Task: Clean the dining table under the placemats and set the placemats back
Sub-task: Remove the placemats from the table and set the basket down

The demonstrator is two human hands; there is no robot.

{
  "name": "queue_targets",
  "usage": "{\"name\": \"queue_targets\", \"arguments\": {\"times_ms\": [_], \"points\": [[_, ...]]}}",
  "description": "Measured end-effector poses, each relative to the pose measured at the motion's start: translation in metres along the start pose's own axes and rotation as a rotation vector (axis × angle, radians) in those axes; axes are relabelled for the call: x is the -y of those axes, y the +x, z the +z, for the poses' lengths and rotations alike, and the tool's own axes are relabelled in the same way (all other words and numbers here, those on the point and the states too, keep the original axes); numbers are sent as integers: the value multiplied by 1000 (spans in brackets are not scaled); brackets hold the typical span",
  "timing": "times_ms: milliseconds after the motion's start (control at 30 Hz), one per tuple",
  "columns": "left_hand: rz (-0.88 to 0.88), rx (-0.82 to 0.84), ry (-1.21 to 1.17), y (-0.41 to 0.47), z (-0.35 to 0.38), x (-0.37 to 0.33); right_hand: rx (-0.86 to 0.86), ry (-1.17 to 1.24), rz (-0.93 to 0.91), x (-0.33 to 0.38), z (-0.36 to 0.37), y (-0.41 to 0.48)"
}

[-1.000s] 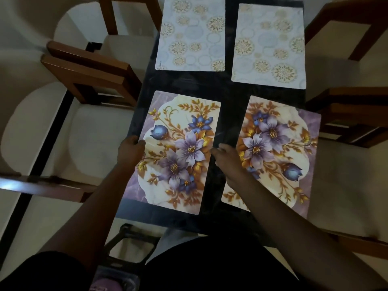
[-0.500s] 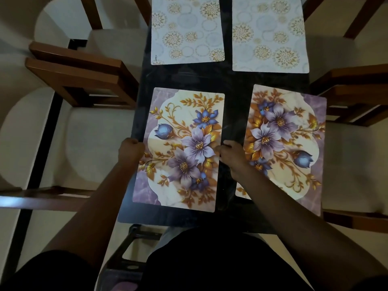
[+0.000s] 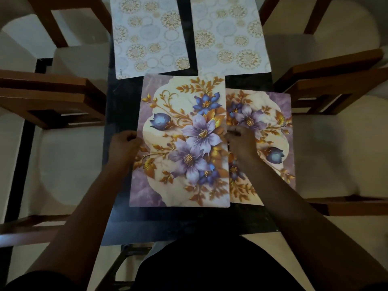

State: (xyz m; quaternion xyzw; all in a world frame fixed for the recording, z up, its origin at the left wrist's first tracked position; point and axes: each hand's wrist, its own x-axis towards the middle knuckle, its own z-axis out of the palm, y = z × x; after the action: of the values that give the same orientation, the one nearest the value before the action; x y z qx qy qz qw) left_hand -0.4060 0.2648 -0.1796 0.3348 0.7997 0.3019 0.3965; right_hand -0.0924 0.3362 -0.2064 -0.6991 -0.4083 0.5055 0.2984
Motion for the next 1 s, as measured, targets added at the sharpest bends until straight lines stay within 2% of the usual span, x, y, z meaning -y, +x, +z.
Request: {"name": "queue_targets", "arguments": {"times_ms": [133, 233, 433, 867, 1000], "points": [[55, 150, -3, 1, 57, -35, -147, -25, 5, -7, -72, 23], [35, 226, -2, 2, 105, -54, -254, -5, 41, -16, -120, 37], [28, 291, 109, -5, 179, -65, -300, 40, 137, -53, -176, 57], [41, 282, 241, -10, 212, -44, -337, -118, 233, -117, -193, 80], [35, 255, 213, -11, 210, -43, -338, -136, 213, -94, -185, 63]]}}
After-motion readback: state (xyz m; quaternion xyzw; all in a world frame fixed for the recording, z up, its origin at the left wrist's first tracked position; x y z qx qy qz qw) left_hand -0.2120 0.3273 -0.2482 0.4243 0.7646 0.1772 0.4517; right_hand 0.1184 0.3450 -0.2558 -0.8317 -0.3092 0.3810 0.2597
